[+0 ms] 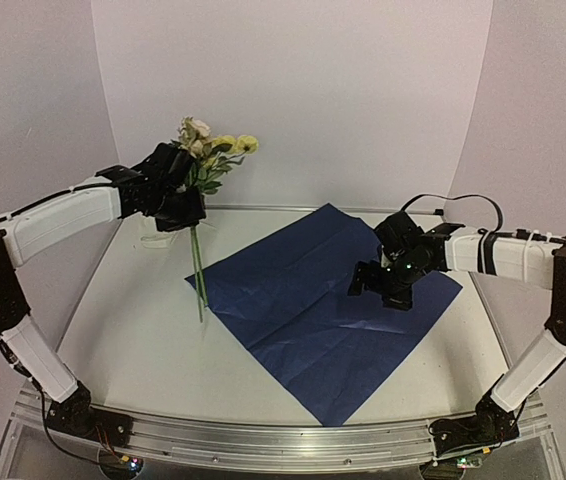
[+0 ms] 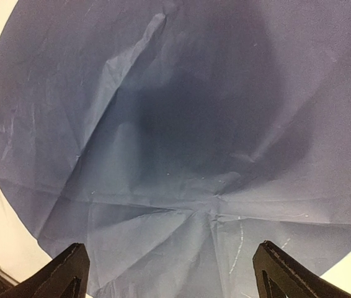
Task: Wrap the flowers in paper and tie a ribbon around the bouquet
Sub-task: Pick up the fake flower from the corner of the board, then place the fake flower on the flattened wrapping paper.
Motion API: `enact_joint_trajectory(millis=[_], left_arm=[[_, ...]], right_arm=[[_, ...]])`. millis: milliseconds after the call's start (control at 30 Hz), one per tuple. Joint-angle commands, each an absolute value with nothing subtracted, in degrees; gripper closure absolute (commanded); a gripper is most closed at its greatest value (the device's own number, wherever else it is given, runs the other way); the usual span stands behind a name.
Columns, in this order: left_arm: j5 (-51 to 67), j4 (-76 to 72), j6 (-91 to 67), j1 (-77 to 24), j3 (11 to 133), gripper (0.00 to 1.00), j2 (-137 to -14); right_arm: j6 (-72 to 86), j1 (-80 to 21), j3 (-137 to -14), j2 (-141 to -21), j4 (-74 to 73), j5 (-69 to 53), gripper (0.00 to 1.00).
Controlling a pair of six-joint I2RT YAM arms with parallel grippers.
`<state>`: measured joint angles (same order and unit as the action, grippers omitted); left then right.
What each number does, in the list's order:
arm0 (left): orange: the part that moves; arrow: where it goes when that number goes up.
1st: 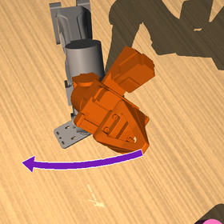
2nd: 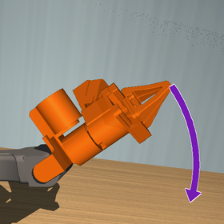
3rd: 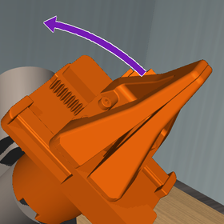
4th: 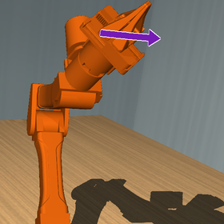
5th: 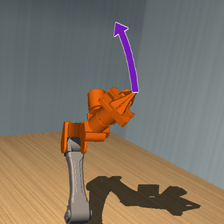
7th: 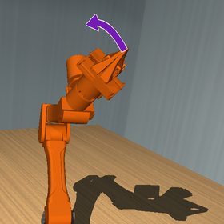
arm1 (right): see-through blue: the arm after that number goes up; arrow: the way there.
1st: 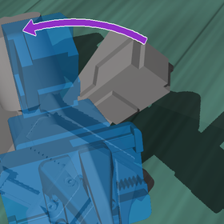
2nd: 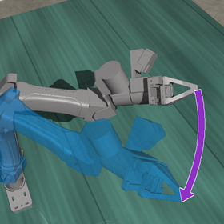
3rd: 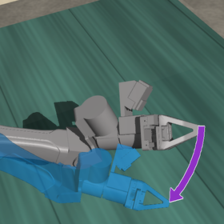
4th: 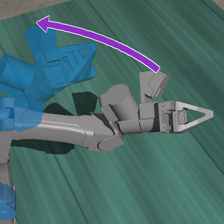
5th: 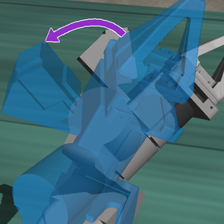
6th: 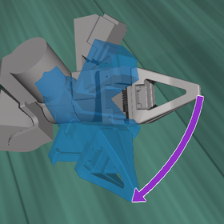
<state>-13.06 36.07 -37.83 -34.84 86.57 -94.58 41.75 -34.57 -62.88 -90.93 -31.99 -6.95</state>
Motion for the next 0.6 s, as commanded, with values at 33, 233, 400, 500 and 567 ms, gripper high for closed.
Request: enact_joint_trajectory(millis=[33, 233, 400, 500, 567], left_arm=[[-6.6, 32.4, -35.9, -37.6, 100.3, 1.0, -105.1], [-3.3, 32.5, -35.9, -41.2, 115.5, 1.0, -119.6], [-1.1, 32.2, -37.4, -43.0, 127.4, 1.0, -130.4], [1.5, 31.5, -38.6, -43.7, 134.3, 1.0, -136.1], [2.7, 30.7, -39.1, -44.3, 137.6, 1.0, -139.6]], right_arm=[[42.1, -34.9, -60.6, -85.2, -36.2, 1.4, 0.05], [42.6, -34.8, -59.4, -81.3, -40.1, 5.7, 0.04], [43.5, -34.7, -57.8, -77.3, -42.2, 6.2, 0.04], [43.5, -34.7, -57.1, -74.9, -43.5, 6.5, 0.03], [43.4, -34.7, -56.8, -74.1, -44.4, 6.8, 0.03]])
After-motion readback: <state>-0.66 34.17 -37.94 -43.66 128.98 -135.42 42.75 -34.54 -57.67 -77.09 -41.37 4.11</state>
